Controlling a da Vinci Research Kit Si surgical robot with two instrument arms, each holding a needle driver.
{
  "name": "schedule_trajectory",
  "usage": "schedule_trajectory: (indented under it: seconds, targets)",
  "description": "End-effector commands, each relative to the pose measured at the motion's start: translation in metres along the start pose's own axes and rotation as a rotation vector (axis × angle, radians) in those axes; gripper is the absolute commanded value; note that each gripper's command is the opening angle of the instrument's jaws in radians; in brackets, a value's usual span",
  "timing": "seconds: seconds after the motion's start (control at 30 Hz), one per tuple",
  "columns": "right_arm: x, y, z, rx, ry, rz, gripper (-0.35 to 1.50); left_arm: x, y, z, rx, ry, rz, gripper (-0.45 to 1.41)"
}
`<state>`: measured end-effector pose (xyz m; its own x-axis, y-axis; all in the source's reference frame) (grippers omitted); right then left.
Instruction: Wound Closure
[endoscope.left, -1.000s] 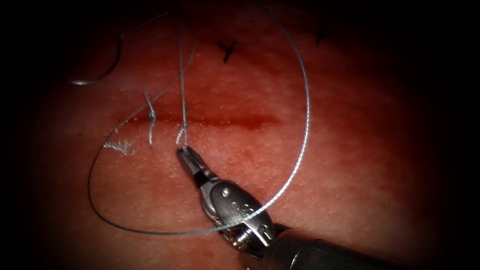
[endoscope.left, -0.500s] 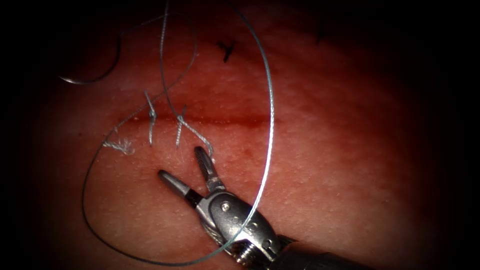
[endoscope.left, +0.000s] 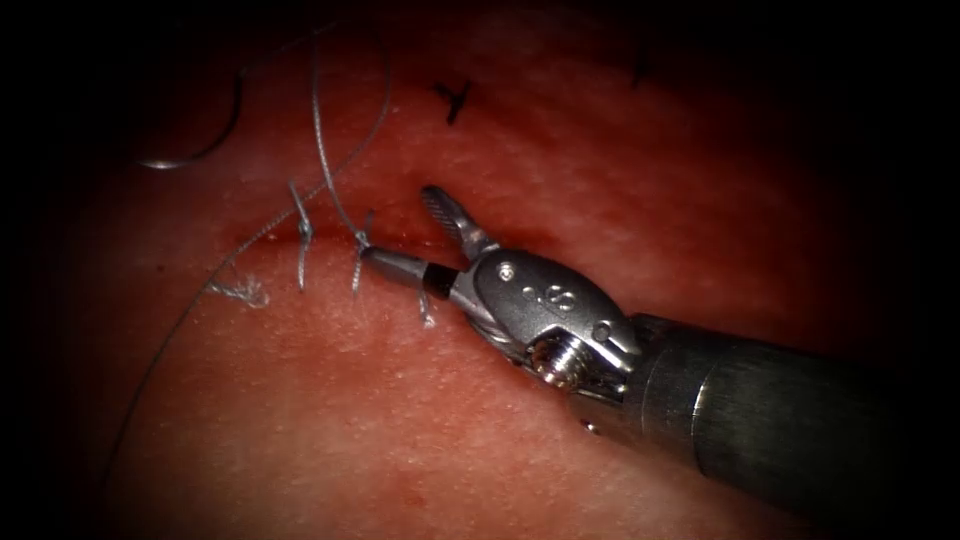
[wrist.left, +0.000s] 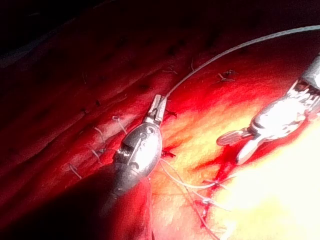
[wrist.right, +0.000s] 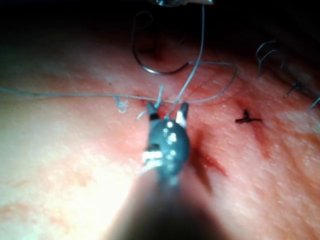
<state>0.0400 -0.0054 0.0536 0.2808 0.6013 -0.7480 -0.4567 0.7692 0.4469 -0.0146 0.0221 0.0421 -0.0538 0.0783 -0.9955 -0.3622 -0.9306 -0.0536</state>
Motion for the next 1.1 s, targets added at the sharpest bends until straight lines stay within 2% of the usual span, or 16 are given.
schedule_trajectory:
  seconds: [0.03, 0.13, 0.33, 0.5, 0.67, 0.93, 1.1]
  targets:
    - [0.0006, 0.0010, 0.0021, 0.008, 0.009, -0.004, 1.09, 0.0004, -0.0003, 0.0009, -0.004, 0.008, 0.000, -0.45]
    - [0.0010, 0.0016, 0.0038, 0.028, 0.022, -0.006, 0.99, 0.0027, 0.0008, 0.0009, -0.019, 0.019, -0.018, -0.45]
    - [0.0014, 0.0016, 0.0068, 0.065, 0.020, -0.015, 0.99, 0.0064, 0.0026, 0.0009, -0.032, 0.024, -0.040, -0.45]
    - [0.0012, 0.0011, 0.0080, 0.080, 0.026, -0.031, 1.11, 0.0079, 0.0036, 0.0013, -0.045, 0.015, -0.047, -0.45]
    - [0.0012, 0.0013, 0.0084, 0.059, 0.016, -0.029, 1.15, 0.0086, 0.0045, 0.0015, -0.055, 0.013, -0.047, -0.45]
    - [0.0010, 0.0009, 0.0113, 0.032, 0.019, -0.026, 1.21, 0.0096, 0.0057, 0.0024, -0.072, 0.011, -0.049, -0.45]
    - [0.0011, 0.0010, 0.0118, 0.027, 0.019, -0.030, 1.23, 0.0099, 0.0060, 0.0025, -0.080, 0.012, -0.049, -0.45]
